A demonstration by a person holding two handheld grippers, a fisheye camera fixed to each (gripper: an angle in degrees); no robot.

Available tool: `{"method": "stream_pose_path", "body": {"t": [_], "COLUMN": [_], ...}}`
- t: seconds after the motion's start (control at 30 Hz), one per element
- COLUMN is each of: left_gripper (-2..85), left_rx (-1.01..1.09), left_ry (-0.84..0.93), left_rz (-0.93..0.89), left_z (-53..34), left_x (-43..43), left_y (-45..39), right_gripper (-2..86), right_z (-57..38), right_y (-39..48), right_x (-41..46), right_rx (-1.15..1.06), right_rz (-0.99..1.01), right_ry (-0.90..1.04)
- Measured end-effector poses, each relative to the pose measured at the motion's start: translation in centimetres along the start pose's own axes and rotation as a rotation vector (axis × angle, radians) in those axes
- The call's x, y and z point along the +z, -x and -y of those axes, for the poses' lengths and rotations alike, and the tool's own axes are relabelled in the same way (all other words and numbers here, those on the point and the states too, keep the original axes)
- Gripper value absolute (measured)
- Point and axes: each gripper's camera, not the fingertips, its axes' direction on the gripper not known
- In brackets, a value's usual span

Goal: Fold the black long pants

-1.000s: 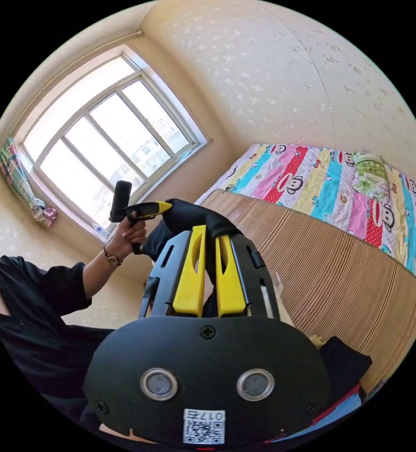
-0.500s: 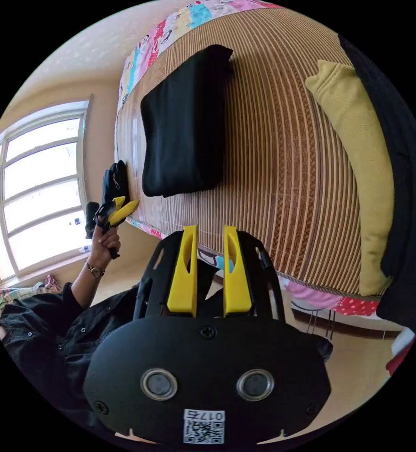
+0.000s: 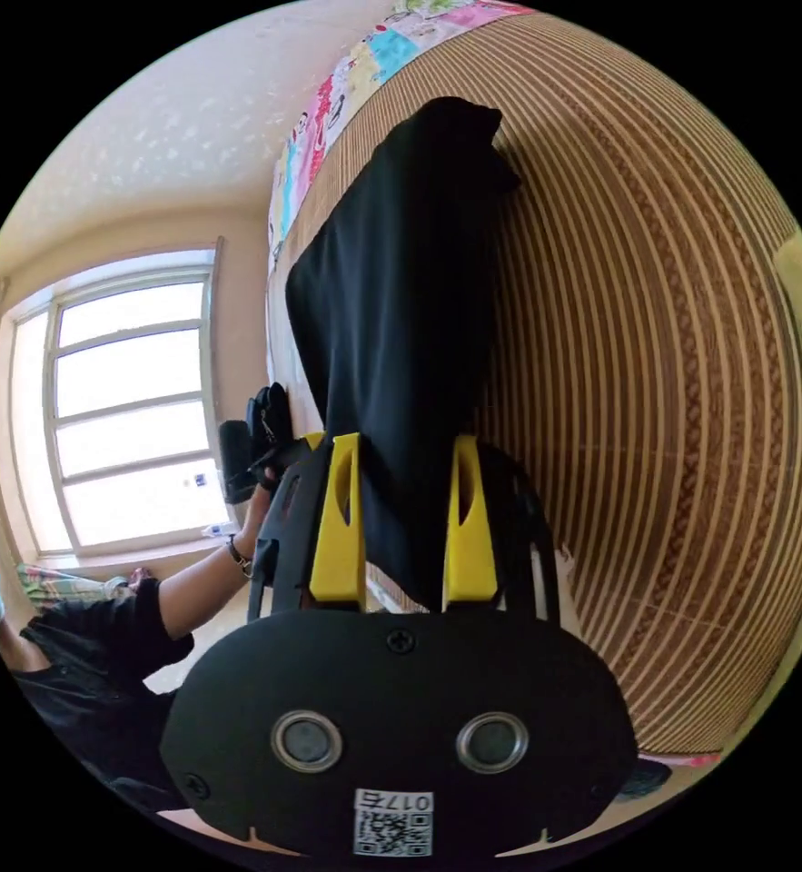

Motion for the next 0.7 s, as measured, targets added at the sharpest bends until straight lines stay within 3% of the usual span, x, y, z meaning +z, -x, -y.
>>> {"method": "stream_pose_path", "body": {"t": [0.17,0.3,0.43,0.7], "left_gripper": [9.9,8.2,8.1,8.0], "left_rx": [-0.140,-0.041,-0.034,0.165], "left_ry": [0.056,0.086,-0.028,-0.321], "left_rz": [-0.079,-0.113,-0.171,0.087], "left_z": [-8.2,-13.3,-17.4,-22.4], "left_x": [-2.8,-9.0,-20.2,-45.5], "left_y": [3.0,2.1,1.7,-5.8], "right_gripper": [10.3,8.7,8.1,7.9], "right_z": [-5.8,-8.9,-9.3,-7.5], "right_y": [0.5,5.4,11.6,31.2], "right_x": [2.0,4.4,7.7,16.8], "right_rx": [0.012,-0.083,-0.162,-0.471], "right_rz": [-0.005,-0.026,0.045,0.205], "right_ry": [0.096,0.234,0.276,0.299]}}
